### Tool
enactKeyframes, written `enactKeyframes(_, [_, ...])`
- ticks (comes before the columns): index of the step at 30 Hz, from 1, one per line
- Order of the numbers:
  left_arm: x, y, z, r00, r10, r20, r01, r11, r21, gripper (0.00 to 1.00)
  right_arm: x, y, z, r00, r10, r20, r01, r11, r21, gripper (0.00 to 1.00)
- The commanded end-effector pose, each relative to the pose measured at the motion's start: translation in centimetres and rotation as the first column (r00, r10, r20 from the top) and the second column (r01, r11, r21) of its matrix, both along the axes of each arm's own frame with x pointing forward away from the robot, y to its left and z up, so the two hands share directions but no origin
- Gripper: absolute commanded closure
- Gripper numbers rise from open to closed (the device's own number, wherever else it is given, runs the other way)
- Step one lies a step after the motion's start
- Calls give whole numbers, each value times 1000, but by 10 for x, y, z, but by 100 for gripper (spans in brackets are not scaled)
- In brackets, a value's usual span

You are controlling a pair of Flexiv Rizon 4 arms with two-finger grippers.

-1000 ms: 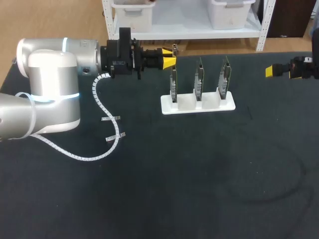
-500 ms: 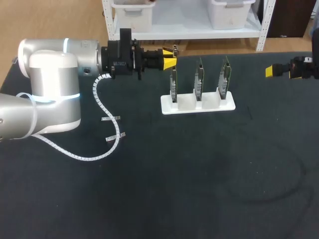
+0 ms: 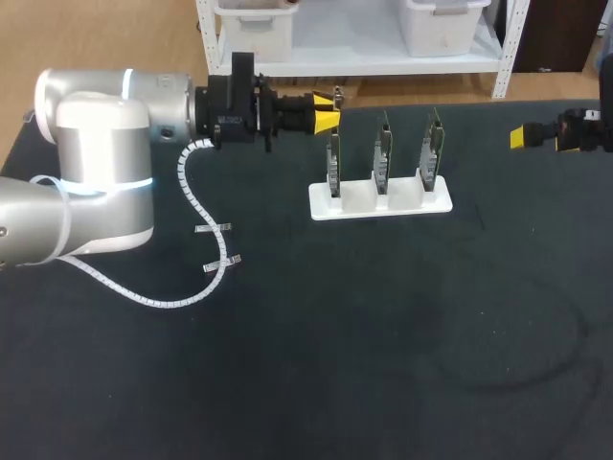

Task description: Pick up the optical module with the left hand, and insert it into the network port with the right hand.

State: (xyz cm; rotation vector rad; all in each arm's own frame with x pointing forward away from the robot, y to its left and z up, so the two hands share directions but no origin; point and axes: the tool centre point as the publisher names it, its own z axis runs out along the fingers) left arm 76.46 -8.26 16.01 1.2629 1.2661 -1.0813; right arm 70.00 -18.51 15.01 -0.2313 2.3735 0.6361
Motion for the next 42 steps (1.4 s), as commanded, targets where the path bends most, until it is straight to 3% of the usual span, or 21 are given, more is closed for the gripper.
enactKeyframes(1, [3,-1,0,1000,-7,-3,7,1000,2,100,0,0,0,1000,0,0,0,1000,0,0])
enactKeyframes(3, [3,-1,0,1000,-7,-3,7,1000,2,100,0,0,0,1000,0,0,0,1000,0,0])
enactKeyframes(8, [3,-1,0,1000,-7,-3,7,1000,2,100,18,5,23,981,183,61,-187,981,54,0])
enactKeyframes(10, [3,-1,0,1000,-7,-3,7,1000,2,100,27,11,33,948,291,129,-299,954,41,0])
enactKeyframes(13, [3,-1,0,1000,-7,-3,7,1000,2,100,38,22,46,899,400,175,-410,912,22,0])
enactKeyframes(18, [3,-1,0,1000,-7,-3,7,1000,2,100,45,39,56,819,553,151,-564,825,39,0])
enactKeyframes(20, [3,-1,0,1000,-7,-3,7,1000,2,100,45,45,55,775,622,110,-630,775,56,0])
enactKeyframes(24, [3,-1,0,1000,-7,-3,7,1000,2,100,39,59,52,730,679,80,-684,728,50,0])
enactKeyframes(27, [3,-1,0,1000,-7,-3,7,1000,2,100,32,67,55,722,685,96,-691,721,54,0])
enactKeyframes(29, [3,-1,0,1000,-7,-3,7,1000,2,100,32,70,57,769,633,91,-638,768,49,0])
enactKeyframes(42, [3,-1,0,1000,-7,-3,7,1000,2,100,32,70,57,769,633,91,-638,768,49,0])
